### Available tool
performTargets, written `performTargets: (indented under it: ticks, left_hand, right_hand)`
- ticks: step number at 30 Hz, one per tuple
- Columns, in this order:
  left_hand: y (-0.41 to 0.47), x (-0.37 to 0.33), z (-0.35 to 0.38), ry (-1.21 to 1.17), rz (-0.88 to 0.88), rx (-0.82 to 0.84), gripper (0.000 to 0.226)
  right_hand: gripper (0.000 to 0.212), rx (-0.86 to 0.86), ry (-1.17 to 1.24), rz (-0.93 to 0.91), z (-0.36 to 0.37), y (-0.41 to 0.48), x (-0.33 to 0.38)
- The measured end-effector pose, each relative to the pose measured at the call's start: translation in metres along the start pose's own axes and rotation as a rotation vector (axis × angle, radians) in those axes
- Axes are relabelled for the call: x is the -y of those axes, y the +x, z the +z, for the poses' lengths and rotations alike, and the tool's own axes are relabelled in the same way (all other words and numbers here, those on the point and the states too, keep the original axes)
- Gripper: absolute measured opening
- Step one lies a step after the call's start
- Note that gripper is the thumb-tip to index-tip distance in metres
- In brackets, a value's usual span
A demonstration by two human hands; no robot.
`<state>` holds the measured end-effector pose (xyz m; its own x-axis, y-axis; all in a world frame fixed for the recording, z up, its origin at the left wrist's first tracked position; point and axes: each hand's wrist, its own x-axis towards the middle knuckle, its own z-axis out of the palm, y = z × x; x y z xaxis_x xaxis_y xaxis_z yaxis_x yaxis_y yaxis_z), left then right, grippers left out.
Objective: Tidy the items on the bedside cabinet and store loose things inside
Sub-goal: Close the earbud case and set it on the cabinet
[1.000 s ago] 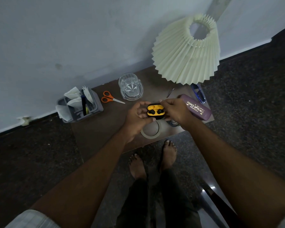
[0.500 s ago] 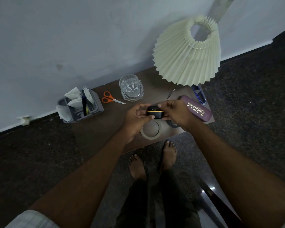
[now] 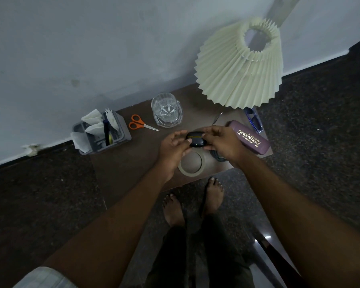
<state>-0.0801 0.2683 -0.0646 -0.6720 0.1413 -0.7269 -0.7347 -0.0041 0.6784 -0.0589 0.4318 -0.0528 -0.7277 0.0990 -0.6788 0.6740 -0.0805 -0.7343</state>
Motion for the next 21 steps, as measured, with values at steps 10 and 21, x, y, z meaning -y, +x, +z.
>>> performTargets:
  ticks: [10, 21]
  left_hand:
    - [0.014, 0.004, 0.035, 0.061, 0.055, -0.224, 0.031]
    - [0.034, -0.017, 0.056, 0.143, 0.056, -0.127, 0.039]
  right_hand:
    - [0.017, -0.277, -0.104, -0.122, 0.000, 0.019, 0.002]
    - [0.022, -0.383, -0.384, -0.227, 0.008, 0.053, 0.026]
